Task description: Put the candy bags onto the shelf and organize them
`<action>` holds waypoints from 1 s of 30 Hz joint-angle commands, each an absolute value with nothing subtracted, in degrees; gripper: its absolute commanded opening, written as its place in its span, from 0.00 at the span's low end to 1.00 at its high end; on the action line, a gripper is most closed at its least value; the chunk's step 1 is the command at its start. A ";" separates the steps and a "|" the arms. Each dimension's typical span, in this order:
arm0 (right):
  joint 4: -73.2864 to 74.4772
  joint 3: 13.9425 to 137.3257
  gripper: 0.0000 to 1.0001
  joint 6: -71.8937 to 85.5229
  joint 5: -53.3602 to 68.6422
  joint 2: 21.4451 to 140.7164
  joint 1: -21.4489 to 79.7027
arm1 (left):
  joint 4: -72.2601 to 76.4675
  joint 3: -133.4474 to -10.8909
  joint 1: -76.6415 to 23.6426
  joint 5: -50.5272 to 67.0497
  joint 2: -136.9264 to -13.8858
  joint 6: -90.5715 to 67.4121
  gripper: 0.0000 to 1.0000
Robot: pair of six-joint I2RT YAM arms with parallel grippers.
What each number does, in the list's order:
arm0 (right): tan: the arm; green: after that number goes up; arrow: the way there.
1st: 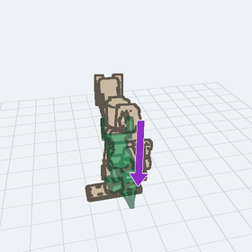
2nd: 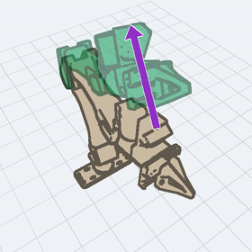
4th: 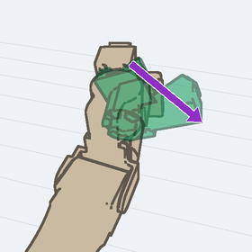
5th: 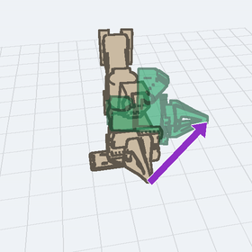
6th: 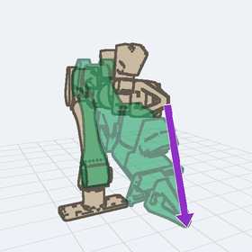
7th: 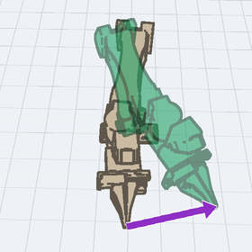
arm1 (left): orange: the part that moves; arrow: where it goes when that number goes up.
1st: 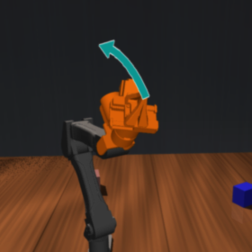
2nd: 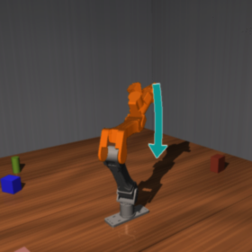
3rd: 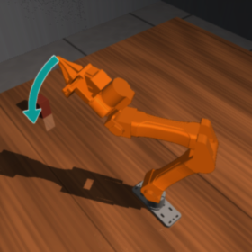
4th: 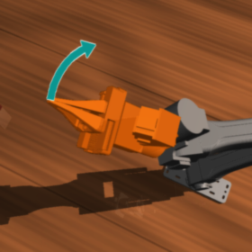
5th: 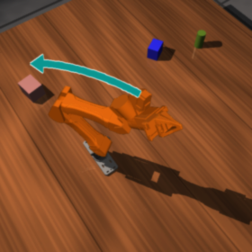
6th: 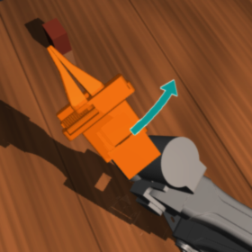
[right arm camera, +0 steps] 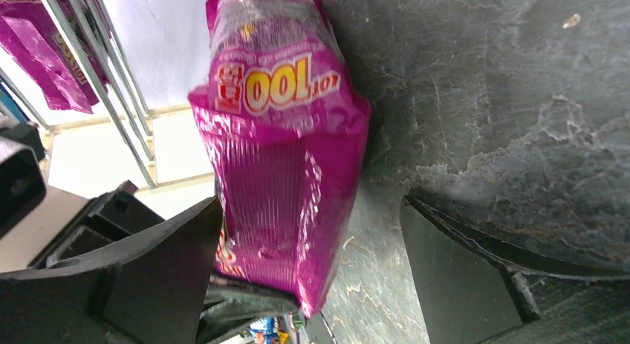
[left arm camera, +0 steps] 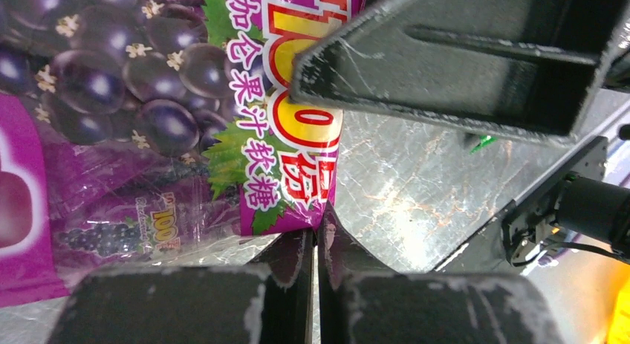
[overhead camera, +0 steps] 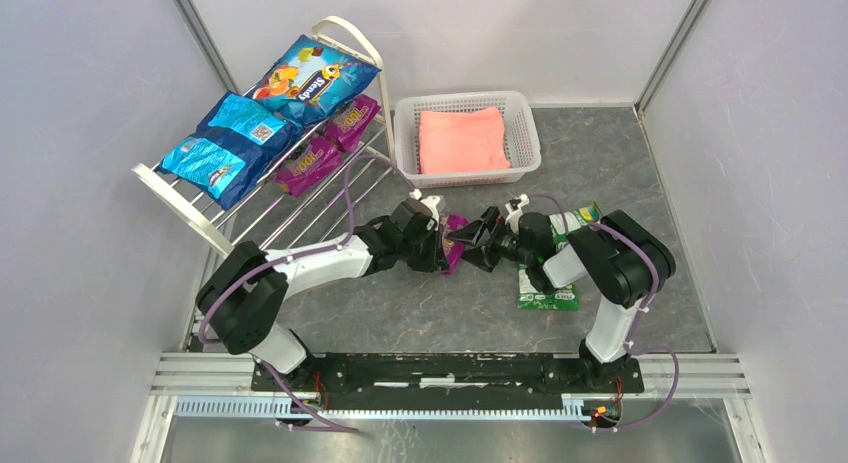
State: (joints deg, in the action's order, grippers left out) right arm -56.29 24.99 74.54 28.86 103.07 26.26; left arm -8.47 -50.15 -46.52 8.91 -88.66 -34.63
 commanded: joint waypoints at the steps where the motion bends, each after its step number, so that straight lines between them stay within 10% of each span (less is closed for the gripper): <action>1: -64.86 26.53 0.96 78.53 28.56 105.40 27.10 | -1.07 -49.83 -47.65 14.09 -87.47 -38.31 0.02; 12: -66.05 28.34 0.71 79.29 30.10 108.39 31.85 | -3.64 -50.41 -48.08 13.39 -86.38 -37.53 0.03; 19: -63.55 28.52 0.57 77.15 29.25 106.64 33.93 | -9.67 -50.45 -48.16 11.95 -77.98 -37.44 0.66; 30: -61.90 28.53 0.44 77.88 26.95 101.95 39.57 | -26.98 -62.60 -48.16 9.46 -60.73 -31.72 0.82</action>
